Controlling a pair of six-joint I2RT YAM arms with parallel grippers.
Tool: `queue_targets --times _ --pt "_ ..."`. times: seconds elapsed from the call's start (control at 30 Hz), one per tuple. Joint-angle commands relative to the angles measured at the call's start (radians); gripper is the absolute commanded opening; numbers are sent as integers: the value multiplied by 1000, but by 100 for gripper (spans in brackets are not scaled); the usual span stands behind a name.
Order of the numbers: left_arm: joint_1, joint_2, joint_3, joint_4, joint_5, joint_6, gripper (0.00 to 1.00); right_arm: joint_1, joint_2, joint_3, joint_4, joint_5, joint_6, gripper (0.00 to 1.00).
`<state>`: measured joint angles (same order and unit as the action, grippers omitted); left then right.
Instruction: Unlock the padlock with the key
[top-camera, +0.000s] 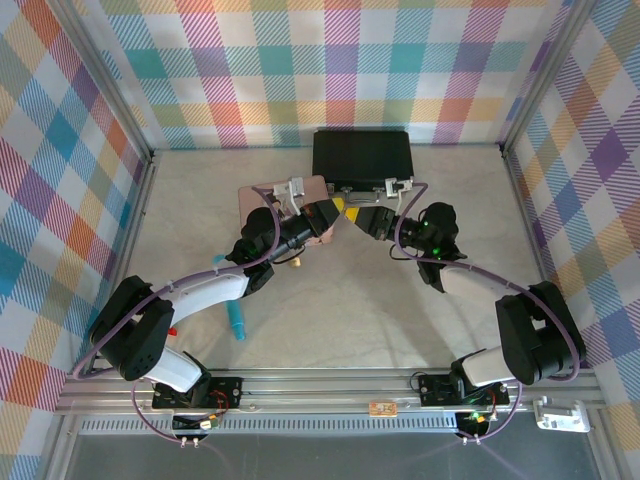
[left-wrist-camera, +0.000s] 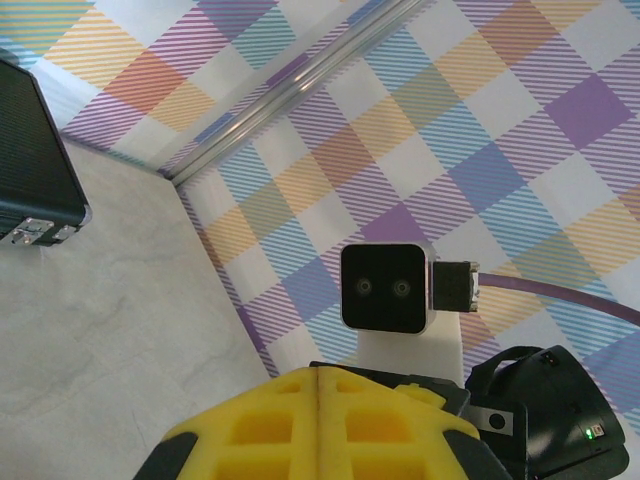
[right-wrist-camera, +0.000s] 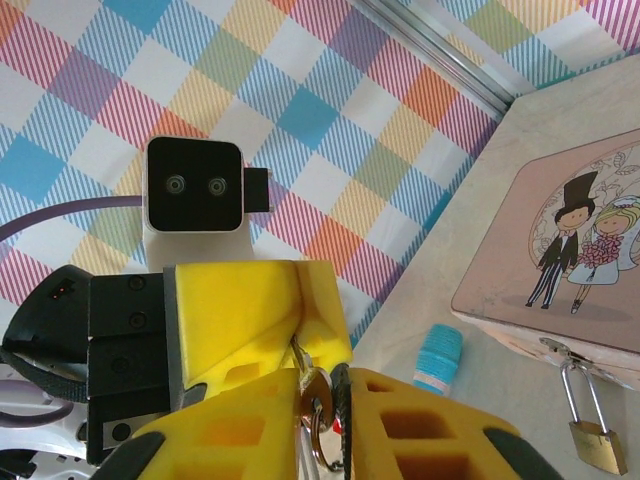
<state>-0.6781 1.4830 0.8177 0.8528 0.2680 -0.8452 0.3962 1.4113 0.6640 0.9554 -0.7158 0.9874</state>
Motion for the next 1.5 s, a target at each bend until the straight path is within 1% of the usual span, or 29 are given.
queue_targets --times 0.0,0.1,0.2,0.3,0.33,0.4,0.43,0.47,0.5,0.57,0.63,0.73,0.8,0.9,0.97,1.03,1.07,1.1,1.2,1.3,1.47 --pt "-3 -47 -10 66 -4 2 0 9 4 -16 41 -2 6 18" --pt "-4 -50 -12 65 -5 2 0 9 6 -13 42 -2 5 11" --pt "-4 -52 -14 68 -4 -1 0 9 11 -11 48 -4 4 0" --pt "-3 -57 -14 65 -2 -4 0 9 9 -12 41 4 -11 0" --pt "-3 -61 -13 58 -5 -4 7 9 7 -9 33 8 -20 0" --pt "5 -82 -18 20 -24 -2 50 8 -2 -4 -4 11 -47 0" --pt "16 -101 -24 -13 -32 -1 67 9 -11 -1 -34 15 -70 0" --pt "31 -122 -33 -46 -42 0 76 8 -22 2 -77 20 -95 0" --pt "53 -143 -42 -75 -41 4 81 8 -33 5 -117 27 -123 0" --pt "100 -184 -54 -161 -24 12 83 9 -57 8 -193 41 -171 0" --pt "147 -219 -50 -291 -6 30 83 9 -79 8 -265 60 -213 0" --pt "202 -273 -49 -511 -25 73 83 9 -102 7 -360 82 -262 0" --pt "213 -302 -54 -667 -62 126 82 8 -112 8 -417 99 -291 0" --pt "213 -316 -73 -836 -112 160 83 8 -121 7 -492 123 -325 0" --pt "213 -314 -104 -869 -105 160 82 9 -123 11 -538 136 -345 0" --pt "207 -305 -127 -900 -121 151 81 9 -122 13 -576 150 -359 0" --pt "202 -298 -130 -923 -144 153 79 9 -122 14 -587 157 -365 0" --pt "194 -284 -131 -950 -172 157 75 9 -124 12 -596 163 -366 0" --pt "161 -237 -125 -962 -230 180 67 10 -127 6 -600 178 -366 0" --pt "138 -156 -105 -945 -259 199 63 9 -133 0 -591 179 -363 0" --pt "132 -27 -105 -800 -272 213 56 9 -151 -15 -589 183 -362 0"
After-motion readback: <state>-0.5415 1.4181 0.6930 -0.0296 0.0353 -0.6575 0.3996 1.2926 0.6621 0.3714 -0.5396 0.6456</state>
